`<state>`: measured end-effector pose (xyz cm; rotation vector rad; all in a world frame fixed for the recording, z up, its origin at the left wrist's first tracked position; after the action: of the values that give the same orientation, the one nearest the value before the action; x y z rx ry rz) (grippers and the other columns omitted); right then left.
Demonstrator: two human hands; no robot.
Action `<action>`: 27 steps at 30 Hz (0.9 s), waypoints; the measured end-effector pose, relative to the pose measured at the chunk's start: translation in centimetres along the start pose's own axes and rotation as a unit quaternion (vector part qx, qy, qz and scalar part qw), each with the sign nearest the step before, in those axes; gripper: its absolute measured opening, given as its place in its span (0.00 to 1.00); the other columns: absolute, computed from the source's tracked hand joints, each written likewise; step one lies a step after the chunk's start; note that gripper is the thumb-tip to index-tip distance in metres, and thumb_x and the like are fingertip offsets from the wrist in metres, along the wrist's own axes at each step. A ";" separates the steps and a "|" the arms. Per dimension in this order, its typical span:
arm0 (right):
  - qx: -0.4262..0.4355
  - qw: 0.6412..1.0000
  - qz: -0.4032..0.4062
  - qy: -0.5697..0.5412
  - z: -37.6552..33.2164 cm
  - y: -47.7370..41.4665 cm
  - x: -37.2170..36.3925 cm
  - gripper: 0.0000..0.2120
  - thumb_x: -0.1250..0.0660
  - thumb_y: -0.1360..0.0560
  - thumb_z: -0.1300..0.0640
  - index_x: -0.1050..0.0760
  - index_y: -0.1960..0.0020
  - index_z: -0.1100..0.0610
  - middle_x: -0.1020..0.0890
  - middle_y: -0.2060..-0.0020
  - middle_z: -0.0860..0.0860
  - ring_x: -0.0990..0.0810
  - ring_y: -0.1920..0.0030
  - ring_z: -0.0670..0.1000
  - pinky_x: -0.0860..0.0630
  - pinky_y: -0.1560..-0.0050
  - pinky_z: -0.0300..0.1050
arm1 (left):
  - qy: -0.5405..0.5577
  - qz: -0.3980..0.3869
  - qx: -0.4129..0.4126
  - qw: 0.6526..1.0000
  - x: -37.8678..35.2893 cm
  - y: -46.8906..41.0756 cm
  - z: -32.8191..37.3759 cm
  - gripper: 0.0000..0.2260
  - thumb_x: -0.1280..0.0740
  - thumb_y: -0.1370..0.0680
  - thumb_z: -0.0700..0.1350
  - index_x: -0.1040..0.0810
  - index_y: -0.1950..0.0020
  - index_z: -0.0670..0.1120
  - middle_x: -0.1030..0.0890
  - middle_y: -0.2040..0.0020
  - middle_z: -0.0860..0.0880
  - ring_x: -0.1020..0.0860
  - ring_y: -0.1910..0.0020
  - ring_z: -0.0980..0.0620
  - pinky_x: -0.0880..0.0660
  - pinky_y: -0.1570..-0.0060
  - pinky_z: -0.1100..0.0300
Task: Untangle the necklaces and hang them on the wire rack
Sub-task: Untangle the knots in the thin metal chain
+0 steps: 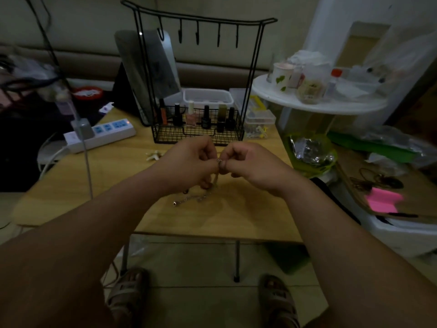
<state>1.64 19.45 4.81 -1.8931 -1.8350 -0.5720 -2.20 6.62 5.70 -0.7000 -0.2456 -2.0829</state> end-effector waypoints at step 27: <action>-0.046 0.976 0.096 -0.192 1.3 1.2 0.4 0.06 0.36 0.17 0.58 0.23 0.50 0.60 0.18 0.67 0.50 0.18 0.66 0.50 0.24 0.64 0.46 | 0.261 -0.086 0.057 0.960 -2.7 -1.4 -2.0 0.04 0.31 0.18 0.41 0.19 0.53 0.42 0.15 0.60 0.44 0.18 0.62 0.48 0.19 0.60 0.54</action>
<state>2.80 20.46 3.95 -2.3428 -1.8411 -0.2381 -2.90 8.46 2.63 -0.0443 -0.1270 -2.3135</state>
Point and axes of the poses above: each hand's wrist, its own y-axis away from the middle knuckle, its own x-axis out of the back of the hand, z = x × y, the point moved 10 cm from there along -y, towards the middle knuckle
